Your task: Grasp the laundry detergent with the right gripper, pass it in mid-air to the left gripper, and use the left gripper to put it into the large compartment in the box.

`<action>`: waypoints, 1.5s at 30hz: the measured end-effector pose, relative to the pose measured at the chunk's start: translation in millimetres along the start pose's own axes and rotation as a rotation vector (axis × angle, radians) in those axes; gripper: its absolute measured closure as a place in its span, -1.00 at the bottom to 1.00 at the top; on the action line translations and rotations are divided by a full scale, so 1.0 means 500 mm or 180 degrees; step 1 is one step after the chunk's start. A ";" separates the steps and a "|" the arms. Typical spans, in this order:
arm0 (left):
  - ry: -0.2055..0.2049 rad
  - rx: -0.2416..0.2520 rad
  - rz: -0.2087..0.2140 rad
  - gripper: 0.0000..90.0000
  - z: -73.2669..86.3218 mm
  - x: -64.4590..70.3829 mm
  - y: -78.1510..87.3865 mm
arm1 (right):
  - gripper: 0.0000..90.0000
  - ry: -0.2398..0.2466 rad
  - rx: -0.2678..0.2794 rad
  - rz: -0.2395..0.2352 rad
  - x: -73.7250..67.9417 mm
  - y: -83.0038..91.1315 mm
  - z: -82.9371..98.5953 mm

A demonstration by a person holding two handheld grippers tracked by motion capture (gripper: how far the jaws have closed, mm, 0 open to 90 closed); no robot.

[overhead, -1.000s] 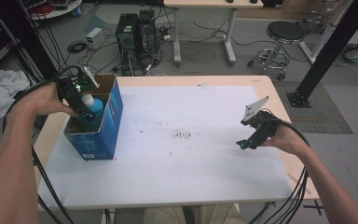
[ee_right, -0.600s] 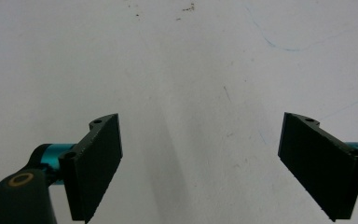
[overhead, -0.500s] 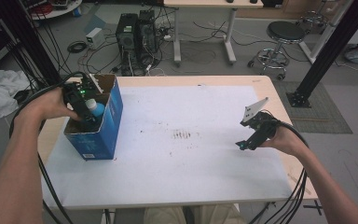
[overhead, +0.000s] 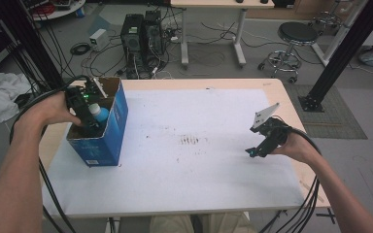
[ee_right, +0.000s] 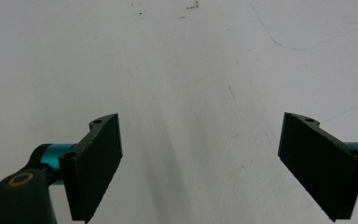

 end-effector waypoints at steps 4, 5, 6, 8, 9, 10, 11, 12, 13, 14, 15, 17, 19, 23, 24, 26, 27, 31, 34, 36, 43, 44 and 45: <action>0.0011 -0.0008 -0.0005 -0.22 0.000 0.000 0.000 | -0.72 0.0002 -0.0014 -0.0005 -0.002 -0.002 -0.001; 0.0017 -0.0013 -0.0004 -0.22 0.001 0.000 0.000 | -0.72 0.0003 -0.0017 -0.0009 -0.002 -0.003 -0.001; 0.0020 -0.0020 -0.0001 -0.24 0.001 0.000 0.000 | -0.72 0.0016 -0.0015 -0.0006 -0.002 -0.003 -0.001; 0.0035 -0.0019 -0.0008 -0.27 0.001 0.000 0.000 | -0.72 0.0013 -0.0017 -0.0005 -0.003 -0.003 -0.002; 0.0033 -0.0018 -0.0014 -0.29 0.001 0.000 0.001 | -0.72 0.0018 -0.0022 0.0001 -0.003 -0.003 -0.002; 0.0046 -0.0023 -0.0014 -0.29 0.001 0.000 0.001 | -0.72 0.0018 -0.0022 0.0001 -0.003 -0.003 -0.002; 0.0045 -0.0024 -0.0018 -0.30 0.000 0.000 0.001 | -0.72 0.0020 -0.0020 0.0000 -0.003 -0.003 -0.001; 0.0049 -0.0025 -0.0026 -0.32 0.000 0.000 0.001 | -0.72 0.0017 -0.0021 -0.0002 -0.003 -0.003 -0.001; 0.0061 -0.0034 -0.0037 -0.34 0.001 -0.002 0.001 | -0.72 0.0018 -0.0024 -0.0001 -0.004 -0.003 -0.001; 0.0069 -0.0033 -0.0044 -0.35 0.001 -0.003 0.002 | -0.72 0.0015 -0.0023 -0.0002 -0.004 -0.003 -0.001; 0.0093 -0.0022 -0.0051 -0.37 0.001 -0.003 0.002 | -0.72 0.0017 -0.0022 -0.0001 -0.004 -0.004 -0.001; 0.0084 -0.0035 -0.0060 -0.37 0.001 -0.004 0.004 | -0.72 0.0018 -0.0023 0.0002 -0.004 -0.004 0.000; 0.0086 -0.0036 -0.0086 -0.38 0.001 -0.006 0.006 | -0.72 0.0011 -0.0024 0.0003 -0.005 -0.005 0.001; 0.0106 -0.0035 -0.0123 -0.41 0.001 -0.010 0.013 | -0.72 0.0011 -0.0035 0.0000 -0.006 -0.006 0.002; 0.0111 -0.0038 -0.0129 -0.42 0.001 -0.011 0.014 | -0.72 0.0021 -0.0033 -0.0003 -0.006 -0.007 0.002; 0.0125 -0.0025 -0.0156 -0.42 0.000 -0.013 0.018 | -0.72 0.0017 -0.0036 0.0003 -0.006 -0.008 0.002; 0.0129 -0.0024 -0.0170 -0.43 0.000 -0.014 0.019 | -0.72 0.0012 -0.0035 0.0002 -0.006 -0.008 0.002; 0.0139 -0.0033 -0.0193 -0.44 0.000 -0.016 0.025 | -0.72 0.0031 -0.0037 0.0001 -0.007 -0.009 0.001; 0.0145 -0.0030 -0.0235 -0.47 0.000 -0.018 0.030 | -0.72 0.0024 -0.0039 0.0005 -0.007 -0.009 0.002; 0.0141 -0.0030 -0.0254 -0.48 0.000 -0.020 0.034 | -0.72 0.0015 -0.0042 0.0008 -0.007 -0.008 0.004; 0.0110 -0.0011 -0.0350 -0.48 -0.007 -0.025 0.064 | -0.72 0.0004 -0.0041 0.0019 -0.008 -0.008 0.005; 0.0095 -0.0007 -0.0378 -0.48 -0.009 -0.025 0.070 | -0.72 0.0006 -0.0043 0.0019 -0.008 -0.007 0.005; 0.0083 0.0000 -0.0416 -0.48 -0.012 -0.025 0.077 | -0.72 0.0001 -0.0043 0.0022 -0.008 -0.008 0.005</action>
Point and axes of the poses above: each handheld gripper's, and its own axes: y roughly backward along the jaws, z roughly out of its underside, x roughly to its right, the point moved 4 cm from there along -y, roughly forward along the jaws, and after that the axes turned 9 degrees about -z, right-handed, at the moved point
